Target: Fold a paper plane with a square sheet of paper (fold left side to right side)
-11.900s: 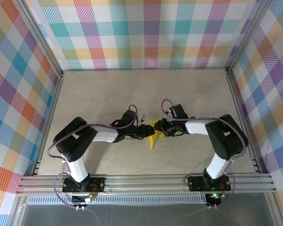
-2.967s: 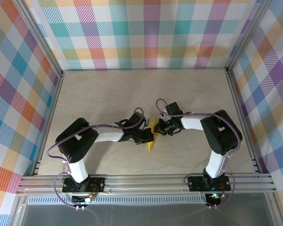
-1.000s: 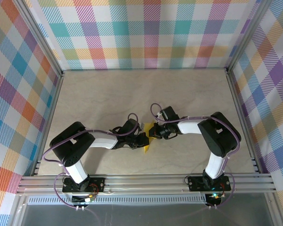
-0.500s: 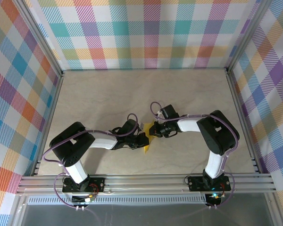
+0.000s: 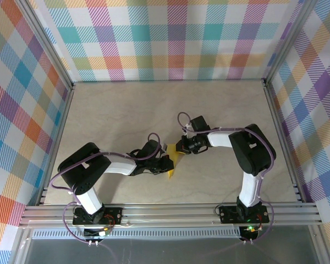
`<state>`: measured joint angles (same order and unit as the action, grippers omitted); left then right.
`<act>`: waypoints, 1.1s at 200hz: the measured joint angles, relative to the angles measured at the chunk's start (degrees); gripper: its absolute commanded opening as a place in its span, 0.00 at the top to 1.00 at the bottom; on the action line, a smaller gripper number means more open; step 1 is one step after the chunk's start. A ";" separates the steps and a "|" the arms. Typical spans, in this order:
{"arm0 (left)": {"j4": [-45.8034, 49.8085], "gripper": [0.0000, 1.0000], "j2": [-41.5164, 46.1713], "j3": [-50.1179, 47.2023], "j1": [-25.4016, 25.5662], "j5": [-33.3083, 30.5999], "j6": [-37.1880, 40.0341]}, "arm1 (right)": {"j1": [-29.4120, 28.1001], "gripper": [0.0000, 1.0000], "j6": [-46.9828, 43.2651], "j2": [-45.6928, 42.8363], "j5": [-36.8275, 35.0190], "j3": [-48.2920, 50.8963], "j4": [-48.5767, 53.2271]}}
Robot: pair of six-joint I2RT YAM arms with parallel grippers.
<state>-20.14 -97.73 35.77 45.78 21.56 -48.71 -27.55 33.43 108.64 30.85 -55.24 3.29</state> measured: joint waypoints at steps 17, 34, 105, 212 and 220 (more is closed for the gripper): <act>-0.02 1.00 0.00 0.00 0.00 0.00 -0.13 | 0.96 0.97 -0.22 0.85 0.04 -1.33 0.48; -0.02 1.00 0.02 0.00 0.00 0.00 -0.15 | 2.05 0.97 -0.74 1.95 0.04 -2.97 0.90; -0.92 1.00 0.35 -0.66 0.00 -0.22 -0.81 | 5.33 0.97 -2.08 4.90 -2.03 -8.55 2.23; 0.52 1.00 0.48 0.11 0.00 -0.24 -1.01 | -3.06 0.96 3.80 -9.46 -0.63 4.11 -0.26; 0.50 1.00 0.48 0.11 0.00 -0.24 -1.01 | -4.42 0.96 4.87 -8.81 -0.24 5.03 -0.55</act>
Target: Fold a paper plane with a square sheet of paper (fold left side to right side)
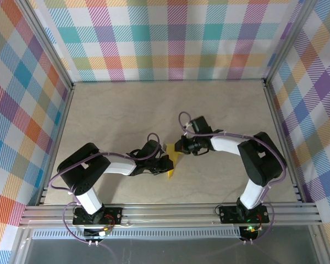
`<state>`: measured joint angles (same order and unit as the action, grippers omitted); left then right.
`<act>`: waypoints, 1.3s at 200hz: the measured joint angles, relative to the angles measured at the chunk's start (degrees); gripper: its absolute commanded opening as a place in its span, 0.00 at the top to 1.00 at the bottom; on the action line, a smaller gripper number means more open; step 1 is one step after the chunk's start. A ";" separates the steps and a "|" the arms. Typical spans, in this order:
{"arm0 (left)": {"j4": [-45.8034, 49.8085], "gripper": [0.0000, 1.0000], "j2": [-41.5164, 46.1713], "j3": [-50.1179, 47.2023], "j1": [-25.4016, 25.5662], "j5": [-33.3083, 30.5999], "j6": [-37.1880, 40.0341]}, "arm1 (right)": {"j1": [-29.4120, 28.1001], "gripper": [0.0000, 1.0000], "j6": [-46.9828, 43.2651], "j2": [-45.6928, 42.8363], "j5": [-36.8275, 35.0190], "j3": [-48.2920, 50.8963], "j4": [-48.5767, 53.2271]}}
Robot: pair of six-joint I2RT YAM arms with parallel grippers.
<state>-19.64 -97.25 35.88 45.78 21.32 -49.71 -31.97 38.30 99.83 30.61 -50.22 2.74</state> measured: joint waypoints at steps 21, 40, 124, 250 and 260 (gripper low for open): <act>0.00 1.00 0.00 0.00 0.00 0.00 0.00 | -1.53 0.96 2.08 1.27 0.31 1.77 -0.87; -0.02 1.00 0.00 0.00 0.00 0.00 0.00 | -1.57 0.96 3.43 2.16 0.44 2.78 -2.05; 3.76 0.90 0.57 1.79 -0.02 -0.02 0.04 | -1.84 0.98 4.11 3.50 0.04 2.91 -2.27; 16.74 0.59 10.40 1.77 -0.13 -2.32 2.91 | -1.90 1.00 4.11 3.54 -1.46 1.55 0.55; 16.63 0.58 10.05 1.77 -0.11 -2.29 2.82 | -1.90 1.00 4.11 3.56 -1.46 1.49 0.63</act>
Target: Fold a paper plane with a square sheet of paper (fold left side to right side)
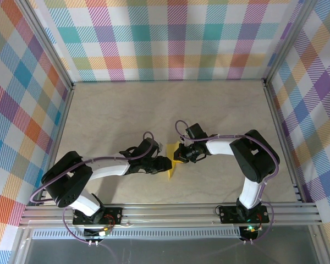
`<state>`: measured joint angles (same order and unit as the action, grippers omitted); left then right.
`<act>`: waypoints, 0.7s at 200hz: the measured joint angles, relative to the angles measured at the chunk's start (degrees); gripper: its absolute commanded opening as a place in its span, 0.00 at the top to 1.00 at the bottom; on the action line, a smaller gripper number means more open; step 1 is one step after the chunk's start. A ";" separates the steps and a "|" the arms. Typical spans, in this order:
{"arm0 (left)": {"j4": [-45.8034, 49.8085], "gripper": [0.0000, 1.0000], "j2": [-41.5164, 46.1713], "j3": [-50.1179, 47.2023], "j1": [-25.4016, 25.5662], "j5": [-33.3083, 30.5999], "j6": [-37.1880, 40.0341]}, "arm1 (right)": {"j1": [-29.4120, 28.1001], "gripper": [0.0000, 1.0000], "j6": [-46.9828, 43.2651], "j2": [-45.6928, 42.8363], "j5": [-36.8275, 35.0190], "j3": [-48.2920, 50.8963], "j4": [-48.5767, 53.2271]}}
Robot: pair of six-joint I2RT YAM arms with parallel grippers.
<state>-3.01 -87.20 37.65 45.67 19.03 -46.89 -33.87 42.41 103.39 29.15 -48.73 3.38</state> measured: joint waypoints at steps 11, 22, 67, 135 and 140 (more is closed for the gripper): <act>-0.09 0.58 -0.42 0.00 0.00 0.02 0.00 | 0.00 1.00 0.00 0.07 0.02 -0.17 0.17; -0.11 0.58 -0.96 0.00 0.00 0.24 0.00 | -0.15 1.00 0.00 0.07 0.00 -0.24 0.35; -0.57 0.62 -3.37 0.00 0.24 0.83 -0.24 | -0.31 1.00 0.00 0.07 -0.15 -0.35 0.59; -0.37 0.71 -3.72 -0.31 0.22 0.20 -0.72 | -0.31 1.00 -0.33 0.33 -0.04 -0.70 1.18; -0.52 0.72 -3.72 -0.42 0.22 0.13 -0.85 | -0.31 1.00 -0.44 0.35 -0.04 -0.76 1.25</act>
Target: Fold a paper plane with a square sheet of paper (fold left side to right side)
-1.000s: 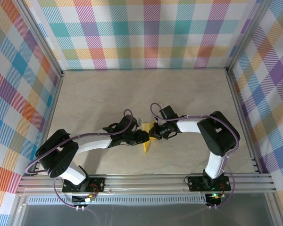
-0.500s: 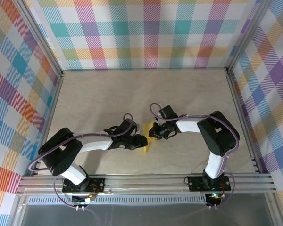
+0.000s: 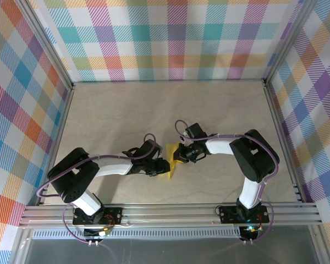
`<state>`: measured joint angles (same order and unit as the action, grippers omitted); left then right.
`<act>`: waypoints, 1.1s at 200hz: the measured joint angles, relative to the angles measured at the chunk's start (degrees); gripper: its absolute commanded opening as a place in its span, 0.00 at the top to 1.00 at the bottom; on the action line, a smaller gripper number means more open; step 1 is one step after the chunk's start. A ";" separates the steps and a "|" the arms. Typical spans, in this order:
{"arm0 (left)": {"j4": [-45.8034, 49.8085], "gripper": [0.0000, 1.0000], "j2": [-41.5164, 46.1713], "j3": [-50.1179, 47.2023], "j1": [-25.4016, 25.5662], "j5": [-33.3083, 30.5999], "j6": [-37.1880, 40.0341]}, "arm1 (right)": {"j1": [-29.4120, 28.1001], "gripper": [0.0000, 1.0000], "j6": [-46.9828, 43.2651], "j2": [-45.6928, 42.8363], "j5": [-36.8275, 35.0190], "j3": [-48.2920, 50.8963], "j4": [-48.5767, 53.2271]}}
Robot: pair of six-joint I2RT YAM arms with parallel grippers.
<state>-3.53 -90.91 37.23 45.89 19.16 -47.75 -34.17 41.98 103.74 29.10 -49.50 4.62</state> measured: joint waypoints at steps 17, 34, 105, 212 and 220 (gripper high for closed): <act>-0.42 0.72 0.15 -0.33 0.00 -0.20 -0.46 | 0.00 1.00 -0.42 0.04 -0.02 -0.15 0.37; -0.96 0.70 0.61 -0.72 0.11 -0.37 -0.70 | 0.00 1.00 -0.44 0.09 -0.04 -0.24 0.48; -0.35 0.62 5.84 -1.16 2.36 -0.52 -0.87 | 0.00 1.00 -0.50 0.09 -0.04 -0.28 0.59; -0.22 0.63 1.90 -1.16 3.21 -0.02 -1.31 | 0.00 1.00 -0.50 0.09 -0.07 -0.28 0.59; -0.22 0.64 1.75 -1.16 3.21 -0.13 -1.51 | 0.00 1.00 -0.50 0.09 -0.07 -0.28 0.59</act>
<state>-3.75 -89.17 36.07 49.10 19.03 -49.25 -34.17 41.47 103.83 29.04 -49.78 5.21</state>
